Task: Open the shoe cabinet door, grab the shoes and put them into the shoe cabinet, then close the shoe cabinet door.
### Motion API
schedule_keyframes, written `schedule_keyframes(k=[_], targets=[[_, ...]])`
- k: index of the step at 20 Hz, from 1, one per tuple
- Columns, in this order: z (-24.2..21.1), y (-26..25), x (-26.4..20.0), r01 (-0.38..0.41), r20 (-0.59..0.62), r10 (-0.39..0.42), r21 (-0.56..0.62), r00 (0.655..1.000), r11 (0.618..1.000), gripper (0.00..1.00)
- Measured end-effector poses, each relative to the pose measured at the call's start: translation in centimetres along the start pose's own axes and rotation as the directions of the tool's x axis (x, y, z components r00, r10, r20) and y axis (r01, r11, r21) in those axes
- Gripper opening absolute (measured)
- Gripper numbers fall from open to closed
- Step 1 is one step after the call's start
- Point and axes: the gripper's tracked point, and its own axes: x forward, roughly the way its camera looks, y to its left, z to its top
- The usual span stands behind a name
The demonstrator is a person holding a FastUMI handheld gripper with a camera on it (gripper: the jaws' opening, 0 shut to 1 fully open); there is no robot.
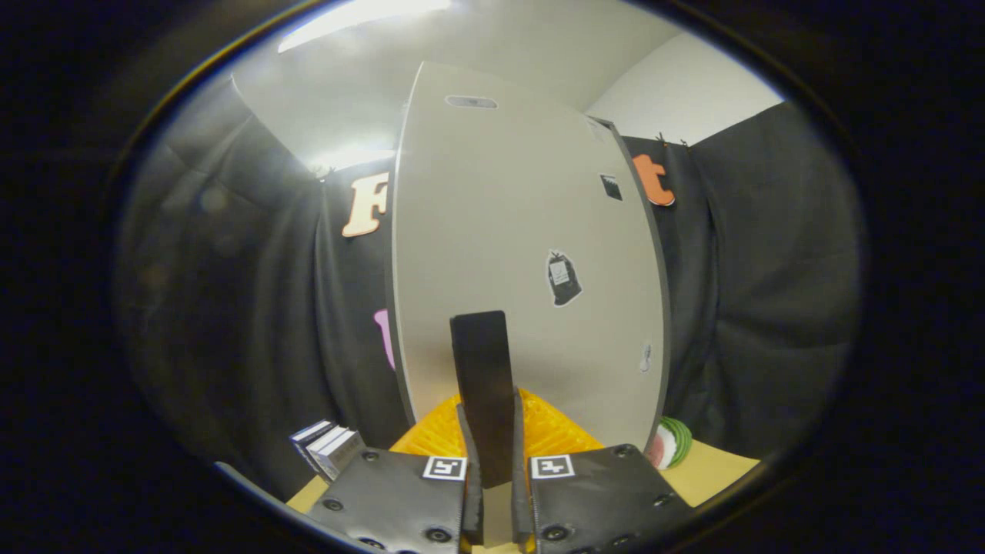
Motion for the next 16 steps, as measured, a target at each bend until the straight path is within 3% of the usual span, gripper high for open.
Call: schedule_keyframes(k=[9, 11, 16], targets=[[1.3, -4.6, -4.6, -0.005, -0.007, 0.005, -0.010, 1.000, 1.000, 0.15], [1.3, -5.5, -5.3, -0.012, -0.016, 0.012, -0.009, 1.000, 1.000, 0.07], [1.7, -8.4, -6.9, -0.019, -0.017, 0.019, -0.007, 1.000, 1.000, 0.07]])
